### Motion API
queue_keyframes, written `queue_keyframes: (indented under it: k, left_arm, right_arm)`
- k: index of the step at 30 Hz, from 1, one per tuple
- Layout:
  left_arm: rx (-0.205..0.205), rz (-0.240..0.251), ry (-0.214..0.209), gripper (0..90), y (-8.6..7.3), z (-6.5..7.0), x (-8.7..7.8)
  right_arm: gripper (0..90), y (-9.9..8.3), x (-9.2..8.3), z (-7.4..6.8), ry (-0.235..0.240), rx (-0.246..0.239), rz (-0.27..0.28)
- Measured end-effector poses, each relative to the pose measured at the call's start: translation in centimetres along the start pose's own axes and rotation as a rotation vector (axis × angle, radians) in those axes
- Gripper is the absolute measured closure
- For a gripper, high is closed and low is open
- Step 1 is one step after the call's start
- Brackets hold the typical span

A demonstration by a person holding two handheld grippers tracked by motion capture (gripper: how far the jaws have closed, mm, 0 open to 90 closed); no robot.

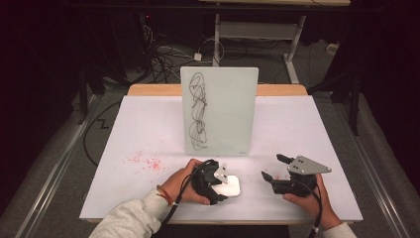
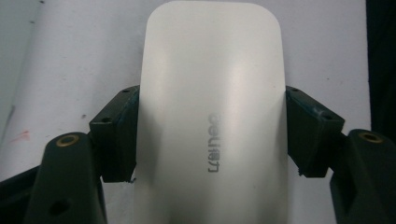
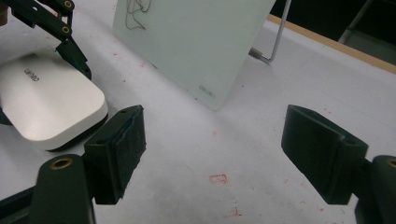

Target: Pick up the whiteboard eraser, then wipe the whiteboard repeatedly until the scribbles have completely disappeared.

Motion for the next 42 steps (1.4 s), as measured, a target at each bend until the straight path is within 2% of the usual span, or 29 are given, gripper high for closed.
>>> queue_keyframes:
  k: [2, 9, 12, 16, 22, 31, 35, 42]
  left_arm:
    - [-0.011, 0.049, 0.028, 28.6, 0.0, -0.2, -0.5]
    - [-0.049, 0.150, 0.110, 28.8, -0.2, -0.9, -2.4]
    - [-0.058, 0.169, 0.128, 28.8, -0.4, -1.1, -3.1]
    - [-0.073, 0.172, 0.153, 28.9, -0.8, -1.4, -3.7]
    - [-0.088, 0.184, 0.200, 28.9, -1.4, -1.8, -5.0]
    - [-0.145, 0.245, 0.282, 29.0, -2.1, -3.2, -7.4]
    - [-0.156, 0.262, 0.307, 29.0, -2.2, -3.7, -8.1]
    - [-0.207, 0.299, 0.417, 29.0, -2.6, -5.9, -9.8]
  right_arm:
    - [22.2, 0.1, -0.1, 0.0, -0.003, -0.007, 0.005]
    - [22.3, 0.5, -0.4, 0.5, -0.028, -0.005, 0.020]
    - [22.3, 0.6, -0.4, 0.8, -0.037, -0.008, 0.026]
    - [22.4, 0.9, -0.3, 1.2, -0.040, -0.004, 0.042]
    - [22.4, 1.1, 0.1, 1.1, -0.036, -0.016, 0.038]
    - [22.4, 1.1, 0.2, 1.1, -0.046, -0.024, 0.034]
    - [22.4, 1.1, 0.2, 1.2, -0.045, -0.025, 0.034]
    - [22.1, 1.0, 0.1, 1.2, -0.054, -0.024, 0.033]
Point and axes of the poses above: each handheld gripper's, and its own axes: x roughly forward along the jaws, y roughly out of its top, z roughly to its right, the point moved 9 cm from there along x, roughly forward along the jaws, and after that the axes turned 3 degrees about -x, right-handed, at the moved point
